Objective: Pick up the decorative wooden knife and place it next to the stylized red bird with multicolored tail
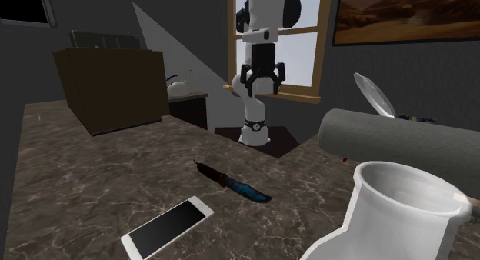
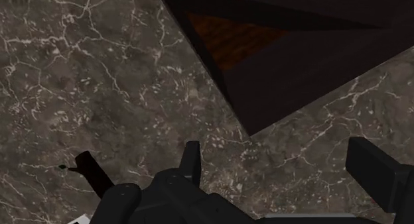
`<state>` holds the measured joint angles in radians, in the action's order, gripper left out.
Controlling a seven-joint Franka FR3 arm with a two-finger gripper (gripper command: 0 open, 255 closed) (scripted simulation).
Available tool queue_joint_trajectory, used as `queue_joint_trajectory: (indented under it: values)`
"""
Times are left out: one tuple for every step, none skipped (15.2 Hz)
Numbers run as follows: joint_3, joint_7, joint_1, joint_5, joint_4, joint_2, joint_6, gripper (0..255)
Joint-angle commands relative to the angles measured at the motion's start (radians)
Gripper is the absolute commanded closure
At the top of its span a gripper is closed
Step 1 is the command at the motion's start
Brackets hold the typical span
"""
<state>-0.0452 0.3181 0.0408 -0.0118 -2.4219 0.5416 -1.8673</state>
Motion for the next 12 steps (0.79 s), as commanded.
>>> queue_joint_trajectory:
  values:
    - [-0.023, 0.038, 0.006, 0.006, 0.015, -0.064, -0.061, 0]
    - [-0.034, 0.056, 0.008, 0.008, 0.023, -0.096, -0.090, 0]
    - [-0.045, 0.074, 0.010, 0.008, 0.033, -0.129, -0.117, 0]
    - [-0.056, 0.093, 0.012, 0.008, 0.044, -0.162, -0.144, 0]
    - [-0.066, 0.111, 0.013, 0.006, 0.057, -0.196, -0.170, 0]
    - [-0.076, 0.131, 0.015, 0.003, 0.071, -0.230, -0.194, 0]
    - [-0.086, 0.150, 0.016, -0.001, 0.087, -0.265, -0.218, 0]
    - [-0.095, 0.170, 0.017, -0.007, 0.104, -0.300, -0.240, 0]
    - [-0.104, 0.190, 0.018, -0.014, 0.123, -0.336, -0.262, 0]
    - [-0.112, 0.210, 0.019, -0.021, 0.143, -0.372, -0.282, 0]
    - [-0.120, 0.231, 0.021, -0.031, 0.164, -0.409, -0.301, 0]
    - [-0.127, 0.252, 0.023, -0.041, 0.187, -0.445, -0.318, 0]
